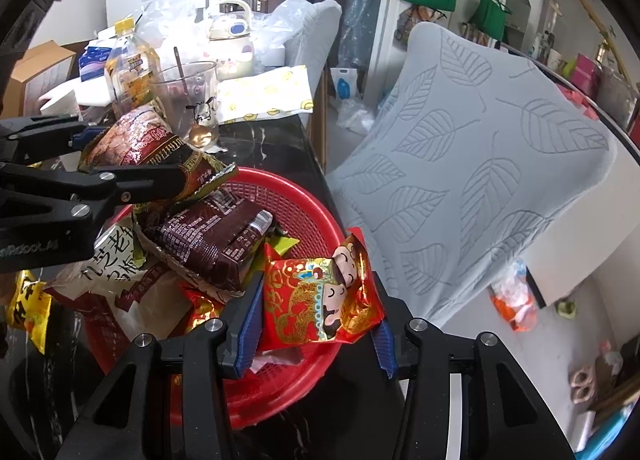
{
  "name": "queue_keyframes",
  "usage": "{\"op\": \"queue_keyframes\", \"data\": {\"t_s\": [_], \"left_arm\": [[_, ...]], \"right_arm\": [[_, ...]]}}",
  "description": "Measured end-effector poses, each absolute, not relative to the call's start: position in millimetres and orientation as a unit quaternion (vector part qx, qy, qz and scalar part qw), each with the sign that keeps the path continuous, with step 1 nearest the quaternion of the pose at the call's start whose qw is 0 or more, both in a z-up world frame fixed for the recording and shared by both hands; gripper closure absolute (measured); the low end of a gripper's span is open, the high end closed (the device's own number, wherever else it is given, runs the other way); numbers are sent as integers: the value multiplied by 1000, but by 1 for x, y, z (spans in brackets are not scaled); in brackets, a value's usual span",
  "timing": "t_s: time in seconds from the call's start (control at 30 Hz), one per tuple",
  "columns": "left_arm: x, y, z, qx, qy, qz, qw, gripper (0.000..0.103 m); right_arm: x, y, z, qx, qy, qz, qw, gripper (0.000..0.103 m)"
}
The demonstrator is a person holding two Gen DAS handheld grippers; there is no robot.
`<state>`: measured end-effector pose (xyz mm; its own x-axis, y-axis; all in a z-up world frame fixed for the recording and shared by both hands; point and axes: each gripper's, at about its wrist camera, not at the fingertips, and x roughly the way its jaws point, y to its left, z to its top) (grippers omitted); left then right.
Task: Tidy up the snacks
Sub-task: 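Lower both bags into the red basket and open both tools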
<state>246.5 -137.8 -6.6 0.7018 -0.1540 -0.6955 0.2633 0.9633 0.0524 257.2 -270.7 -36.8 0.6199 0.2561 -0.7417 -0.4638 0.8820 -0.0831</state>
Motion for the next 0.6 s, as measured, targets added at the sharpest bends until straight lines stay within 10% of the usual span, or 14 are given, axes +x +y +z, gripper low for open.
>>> {"op": "queue_keyframes", "data": {"t_s": [0.6], "left_arm": [[219, -132, 11, 50, 361, -132, 922, 51]], "right_arm": [[249, -276, -24, -112, 370, 223, 895, 55]]}}
